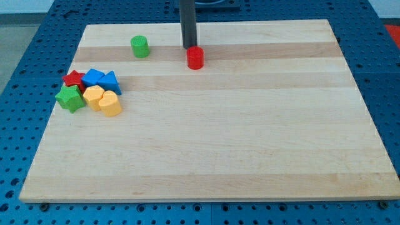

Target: Move the red circle closer to the green circle

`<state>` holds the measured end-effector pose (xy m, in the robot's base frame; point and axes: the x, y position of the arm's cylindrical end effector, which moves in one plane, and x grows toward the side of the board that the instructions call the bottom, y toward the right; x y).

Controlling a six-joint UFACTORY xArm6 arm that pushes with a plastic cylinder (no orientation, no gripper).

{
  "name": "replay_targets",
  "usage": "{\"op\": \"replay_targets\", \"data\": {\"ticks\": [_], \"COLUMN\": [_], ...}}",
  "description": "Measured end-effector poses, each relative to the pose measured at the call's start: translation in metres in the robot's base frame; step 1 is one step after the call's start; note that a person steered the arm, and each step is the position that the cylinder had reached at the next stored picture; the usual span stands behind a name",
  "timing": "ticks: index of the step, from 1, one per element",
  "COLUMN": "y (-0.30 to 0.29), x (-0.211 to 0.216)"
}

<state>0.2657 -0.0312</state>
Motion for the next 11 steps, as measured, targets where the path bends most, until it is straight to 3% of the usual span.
{"op": "replay_targets", "data": {"ticks": [2,3,4,6,11], "y": [0.054,0.052,0.033,-0.043,-0.069], "x": [0.009,0.045,0.06,0.047,0.042]}}
